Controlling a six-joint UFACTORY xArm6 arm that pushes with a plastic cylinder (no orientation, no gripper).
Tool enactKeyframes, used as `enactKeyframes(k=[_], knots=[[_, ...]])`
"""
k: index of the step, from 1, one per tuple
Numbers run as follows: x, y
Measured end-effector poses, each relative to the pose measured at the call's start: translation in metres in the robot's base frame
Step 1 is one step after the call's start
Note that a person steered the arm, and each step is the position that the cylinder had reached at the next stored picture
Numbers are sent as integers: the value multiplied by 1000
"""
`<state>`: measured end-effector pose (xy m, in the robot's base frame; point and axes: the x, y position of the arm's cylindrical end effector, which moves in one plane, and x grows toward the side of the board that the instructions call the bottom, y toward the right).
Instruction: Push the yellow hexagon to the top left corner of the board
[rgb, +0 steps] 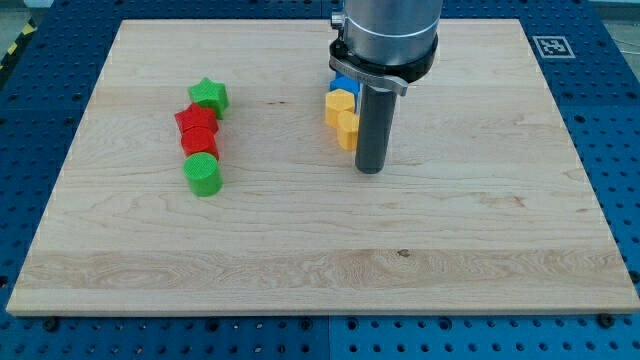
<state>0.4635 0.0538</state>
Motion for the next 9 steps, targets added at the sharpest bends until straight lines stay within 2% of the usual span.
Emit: enactKeyframes(k=[2,4,6,7,9], knots=[[0,39],[-4,49],[-45,68],[-67,49],[-67,10]])
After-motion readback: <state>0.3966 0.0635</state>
